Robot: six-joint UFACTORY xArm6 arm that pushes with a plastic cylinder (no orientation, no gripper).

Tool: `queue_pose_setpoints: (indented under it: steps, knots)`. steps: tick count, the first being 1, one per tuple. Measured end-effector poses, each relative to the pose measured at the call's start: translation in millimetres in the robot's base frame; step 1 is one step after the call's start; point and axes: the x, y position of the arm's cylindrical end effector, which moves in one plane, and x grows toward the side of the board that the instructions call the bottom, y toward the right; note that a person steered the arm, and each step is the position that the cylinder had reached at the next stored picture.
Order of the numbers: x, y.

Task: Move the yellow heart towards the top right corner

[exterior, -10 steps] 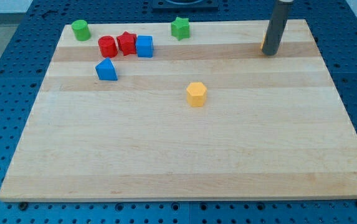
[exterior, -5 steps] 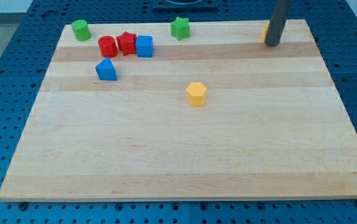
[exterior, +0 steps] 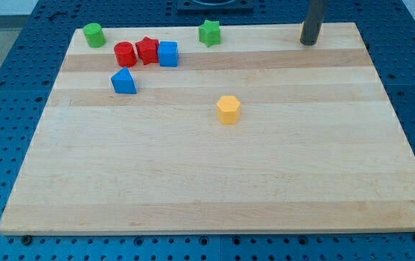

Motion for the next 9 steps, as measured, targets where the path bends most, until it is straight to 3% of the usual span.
queue_pose_setpoints:
  steps: [7, 9]
  knots:
    - [-46, -20]
    - [-49, -3]
